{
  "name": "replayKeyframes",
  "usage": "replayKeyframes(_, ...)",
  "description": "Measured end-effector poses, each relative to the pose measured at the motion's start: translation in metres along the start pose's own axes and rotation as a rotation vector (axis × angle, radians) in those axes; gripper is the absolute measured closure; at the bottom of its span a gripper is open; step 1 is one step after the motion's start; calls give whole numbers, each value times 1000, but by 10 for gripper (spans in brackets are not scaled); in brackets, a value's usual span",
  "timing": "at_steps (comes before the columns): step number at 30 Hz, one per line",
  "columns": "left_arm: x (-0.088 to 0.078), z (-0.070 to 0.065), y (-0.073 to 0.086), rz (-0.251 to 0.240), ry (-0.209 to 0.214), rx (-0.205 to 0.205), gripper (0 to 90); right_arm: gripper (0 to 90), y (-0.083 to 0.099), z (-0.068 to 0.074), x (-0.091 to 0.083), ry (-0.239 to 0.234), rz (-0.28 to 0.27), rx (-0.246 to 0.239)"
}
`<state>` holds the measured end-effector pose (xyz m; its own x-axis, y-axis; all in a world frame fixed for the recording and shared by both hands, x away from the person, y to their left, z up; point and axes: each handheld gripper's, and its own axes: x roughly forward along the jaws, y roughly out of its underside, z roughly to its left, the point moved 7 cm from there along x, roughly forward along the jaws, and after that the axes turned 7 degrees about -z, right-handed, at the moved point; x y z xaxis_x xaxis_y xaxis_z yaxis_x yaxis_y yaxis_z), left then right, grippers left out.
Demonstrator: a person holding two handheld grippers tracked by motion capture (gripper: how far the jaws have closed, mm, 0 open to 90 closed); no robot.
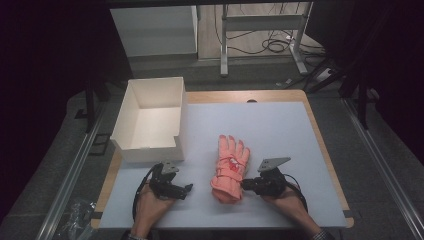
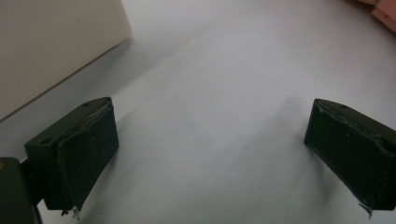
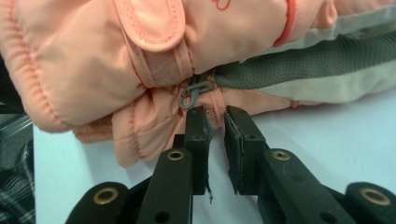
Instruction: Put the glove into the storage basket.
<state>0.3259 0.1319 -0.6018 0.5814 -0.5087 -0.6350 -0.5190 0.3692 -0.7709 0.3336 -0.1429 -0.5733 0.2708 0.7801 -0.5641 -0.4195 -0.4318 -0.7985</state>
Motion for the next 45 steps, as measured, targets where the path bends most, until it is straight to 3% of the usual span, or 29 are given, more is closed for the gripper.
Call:
replayKeyframes(6, 0, 0, 0, 0, 4, 9, 27, 780, -8, 0, 15, 1, -10, 4)
replayKeyframes(26, 1, 0, 0, -4, 4, 7, 23, 781, -30, -8, 48, 84, -39, -4)
replayKeyframes(33, -1, -1, -1, 7, 10, -8, 20, 701, -23, -11, 35, 112, -34, -16)
replayKeyframes(36, -3, -5, -4, 17, 41, -17, 8, 655, -18, -17, 23, 141, -36, -7)
replayKeyframes(45, -20, -18, -31, -12, 105, -28, 0, 457, -2, -37, -15, 228, -59, 18)
